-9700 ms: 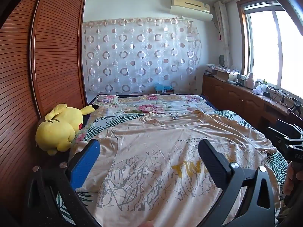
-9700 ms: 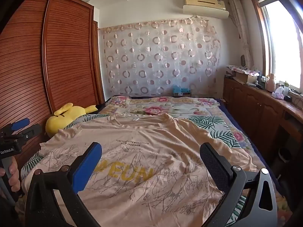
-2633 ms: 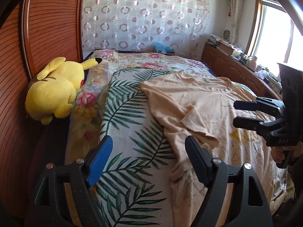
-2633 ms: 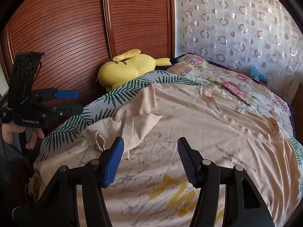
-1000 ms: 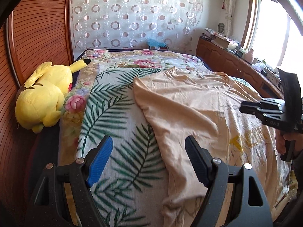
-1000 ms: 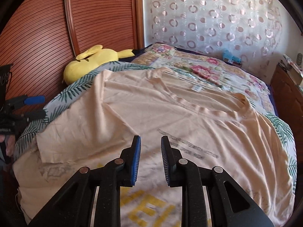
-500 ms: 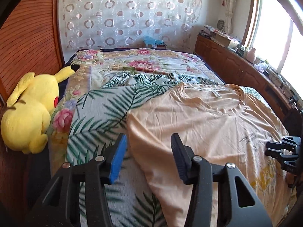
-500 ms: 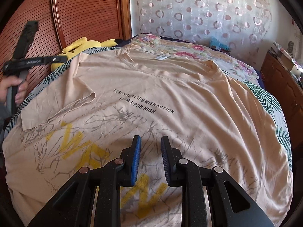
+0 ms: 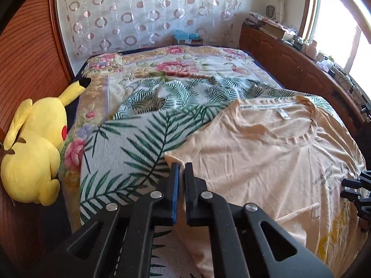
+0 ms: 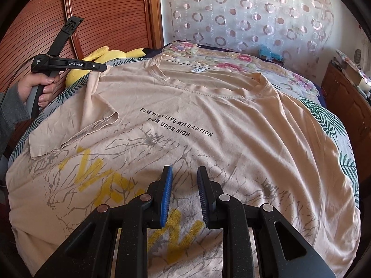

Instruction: Fold small clothes

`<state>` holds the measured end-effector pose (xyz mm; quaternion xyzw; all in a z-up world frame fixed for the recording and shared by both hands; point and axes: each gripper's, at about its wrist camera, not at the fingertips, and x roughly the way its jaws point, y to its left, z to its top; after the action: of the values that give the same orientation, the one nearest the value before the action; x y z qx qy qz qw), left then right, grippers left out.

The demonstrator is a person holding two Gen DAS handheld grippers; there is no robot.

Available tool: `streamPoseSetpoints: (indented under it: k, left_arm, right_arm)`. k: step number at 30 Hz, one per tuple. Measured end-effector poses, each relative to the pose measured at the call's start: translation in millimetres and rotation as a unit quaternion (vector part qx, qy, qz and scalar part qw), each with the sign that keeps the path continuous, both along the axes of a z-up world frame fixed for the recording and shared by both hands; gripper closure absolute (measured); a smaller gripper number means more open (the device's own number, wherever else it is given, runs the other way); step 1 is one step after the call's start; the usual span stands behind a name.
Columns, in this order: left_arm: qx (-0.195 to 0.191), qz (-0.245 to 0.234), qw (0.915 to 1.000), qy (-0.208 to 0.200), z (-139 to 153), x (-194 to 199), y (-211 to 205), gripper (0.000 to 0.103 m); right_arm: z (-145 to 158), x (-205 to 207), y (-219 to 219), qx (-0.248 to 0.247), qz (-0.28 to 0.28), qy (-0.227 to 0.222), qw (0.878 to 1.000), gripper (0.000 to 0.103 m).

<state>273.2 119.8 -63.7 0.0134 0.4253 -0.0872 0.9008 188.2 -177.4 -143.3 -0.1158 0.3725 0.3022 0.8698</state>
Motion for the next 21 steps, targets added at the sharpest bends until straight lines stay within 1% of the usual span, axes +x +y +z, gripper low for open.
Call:
streamPoseSetpoints:
  k: [3, 5, 7, 10, 12, 13, 15, 16, 17, 19, 21]
  left_arm:
    - [-0.001, 0.011, 0.9996, -0.027, 16.5, 2.6, 0.0, 0.099]
    - [-0.004, 0.023, 0.9990, -0.037, 24.2, 6.6, 2.3, 0.099]
    - [-0.005, 0.025, 0.9990, -0.037, 27.0, 9.1, 3.2, 0.098]
    - [0.007, 0.028, 0.9991, -0.032, 30.2, 7.1, 2.9, 0.098]
    - [0.009, 0.018, 0.9991, -0.036, 34.3, -0.6, 0.5, 0.087]
    - [0.008, 0.014, 0.9990, -0.041, 36.7, -7.2, 0.0, 0.083]
    - [0.004, 0.007, 0.9988, -0.049, 40.8, -19.2, -0.4, 0.064]
    - [0.000, 0.003, 0.9986, -0.054, 41.8, -26.2, -1.8, 0.060]
    - [-0.003, -0.003, 0.9983, -0.058, 42.7, -34.2, -3.5, 0.058]
    - [-0.002, -0.011, 0.9981, -0.061, 43.4, -47.1, -6.9, 0.052]
    - [-0.001, -0.017, 0.9977, -0.066, 42.9, -61.2, -12.0, 0.037]
  right_arm:
    - [0.5, 0.1, -1.1, 0.001, 0.000, 0.002, 1.000, 0.080]
    - [0.8, 1.0, -1.0, 0.001, -0.001, 0.002, 1.000, 0.080]
    - [1.7, 1.5, -0.7, 0.003, -0.002, 0.005, 1.000, 0.080]
    - [2.5, 1.9, -0.5, 0.001, -0.003, 0.007, 1.000, 0.080]
    - [3.1, 1.8, 0.7, -0.001, -0.004, 0.006, 1.000, 0.080]
    - [3.4, 1.7, 1.1, -0.002, -0.003, 0.006, 1.000, 0.080]
    - [4.4, 2.0, 1.0, -0.004, -0.007, 0.006, 1.000, 0.080]
    - [5.2, 1.8, 0.4, -0.002, -0.009, 0.006, 1.000, 0.080]
    - [6.0, 1.4, -0.8, 0.000, -0.009, 0.006, 1.000, 0.080]
    - [8.1, 0.3, -4.9, 0.005, -0.012, 0.003, 1.000, 0.080]
    - [10.8, -1.9, -11.4, 0.011, -0.016, -0.001, 1.000, 0.080]
